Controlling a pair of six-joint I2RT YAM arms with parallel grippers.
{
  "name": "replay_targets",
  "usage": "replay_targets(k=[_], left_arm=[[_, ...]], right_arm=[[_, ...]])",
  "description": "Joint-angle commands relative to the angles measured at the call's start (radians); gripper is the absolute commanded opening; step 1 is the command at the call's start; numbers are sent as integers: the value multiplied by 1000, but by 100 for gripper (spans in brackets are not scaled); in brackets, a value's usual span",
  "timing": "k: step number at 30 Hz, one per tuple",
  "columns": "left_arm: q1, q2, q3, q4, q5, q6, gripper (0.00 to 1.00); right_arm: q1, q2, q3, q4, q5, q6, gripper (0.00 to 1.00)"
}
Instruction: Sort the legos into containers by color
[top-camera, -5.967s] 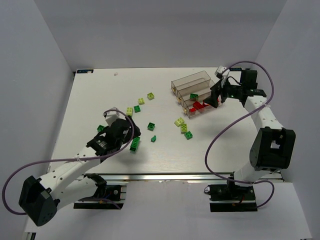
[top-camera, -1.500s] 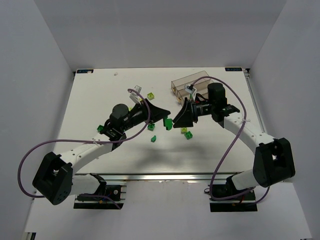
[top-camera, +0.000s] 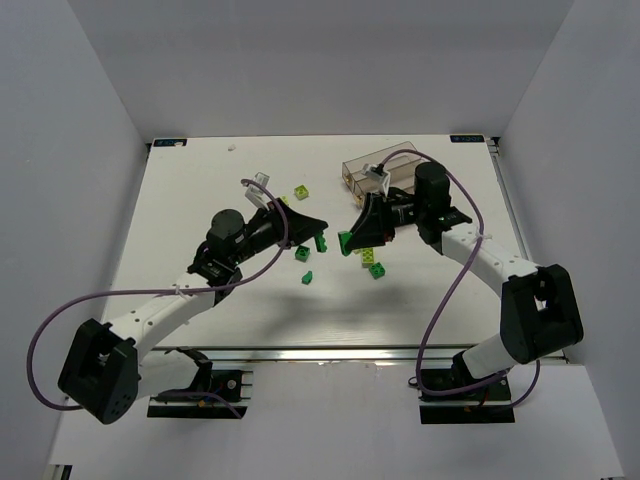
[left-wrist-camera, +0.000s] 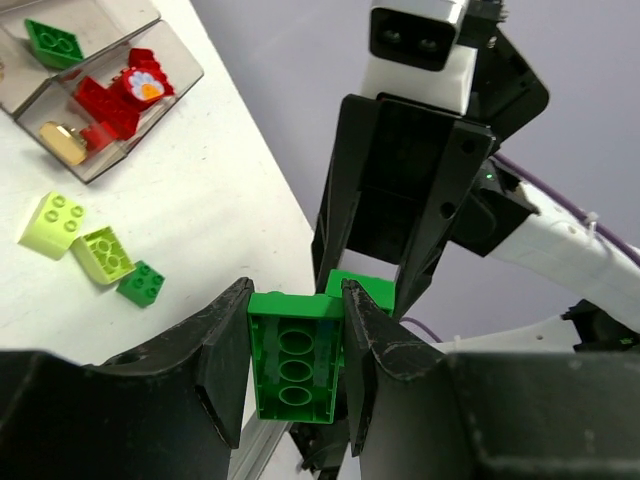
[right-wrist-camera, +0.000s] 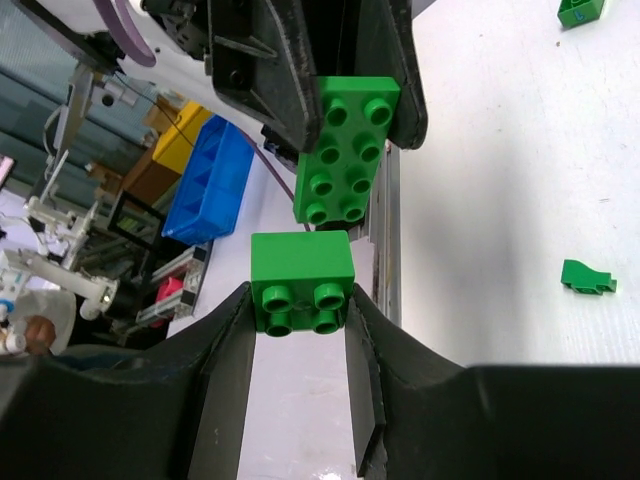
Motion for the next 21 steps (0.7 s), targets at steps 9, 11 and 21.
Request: replay_targets(k=[9,11,21], left_arm=[[22,-97,-4,-134,-42,65,0],[22,-120,-4,-178,-69,74,0],[22,-262,-62,-296,-181,86,0]], right_arm=[[-33,19,271,-596,345,-600,0],[-55,22,283,-598,525,-634,0],[-90,54,231,-267,1256,-680,0]])
